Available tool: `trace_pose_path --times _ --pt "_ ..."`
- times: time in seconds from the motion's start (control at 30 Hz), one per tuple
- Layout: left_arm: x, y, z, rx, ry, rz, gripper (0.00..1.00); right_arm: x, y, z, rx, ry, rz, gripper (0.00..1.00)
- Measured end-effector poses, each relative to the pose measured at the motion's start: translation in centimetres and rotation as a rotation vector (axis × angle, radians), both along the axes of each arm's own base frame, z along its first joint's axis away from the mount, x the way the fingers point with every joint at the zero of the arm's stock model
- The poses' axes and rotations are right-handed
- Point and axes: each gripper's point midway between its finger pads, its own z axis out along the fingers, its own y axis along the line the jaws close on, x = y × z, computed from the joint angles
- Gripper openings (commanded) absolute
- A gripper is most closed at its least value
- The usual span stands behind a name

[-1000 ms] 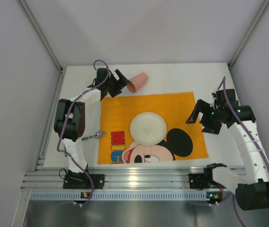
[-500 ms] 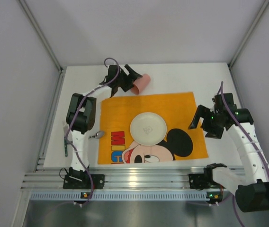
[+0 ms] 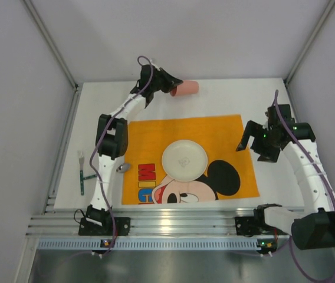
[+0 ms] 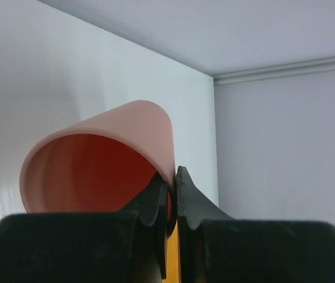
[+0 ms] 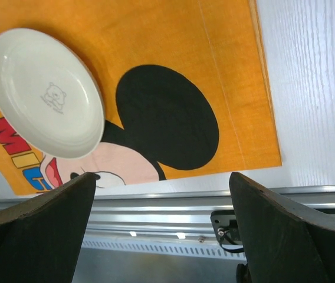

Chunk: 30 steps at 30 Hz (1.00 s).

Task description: Set the dinner table for one person

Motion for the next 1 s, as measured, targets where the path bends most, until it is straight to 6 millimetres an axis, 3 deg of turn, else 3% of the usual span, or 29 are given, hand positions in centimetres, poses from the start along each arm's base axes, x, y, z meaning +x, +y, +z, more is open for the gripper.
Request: trace_pose_path --times 0.13,0.23,0.37,0.5,0.6,0.7,0.83,1.0 --pt "-0.8 -0.8 1.8 0.071 -0.022 -0.07 0.0 3.1 0.3 2.9 0.003 -0.073 0.0 0.95" --pt "-2.6 -1.8 2.5 0.153 -0.027 -0.114 0.0 5.8 1.1 5.3 -0.023 -0.134 0.019 0.94" --pt "-7.1 -4.1 2.7 0.25 0.05 -0.172 0.0 9.9 5.4 9.4 -0.064 -0.257 0.128 0.91" --pt "-12.7 -6.2 3.4 0.256 0.186 -0.195 0.0 12.2 10.5 11.5 -0.085 -0.349 0.225 0.89" --pt "-16.2 -5.8 3.8 0.195 0.307 -0.162 0.0 12.8 13.0 11.4 -0.115 -0.372 0.266 0.87" --pt "-18.3 -3.5 4.2 0.104 0.404 -0.059 0.0 12.9 14.5 10.1 -0.174 -0.362 0.292 0.86" --pt "-18.9 -1.4 6.2 -0.016 0.425 0.055 0.0 12.7 15.4 8.7 -0.234 -0.362 0.301 0.85" --pt "-19.1 -1.6 9.3 -0.196 0.406 0.107 0.0 12.8 16.3 8.8 -0.244 -0.417 0.293 0.83"
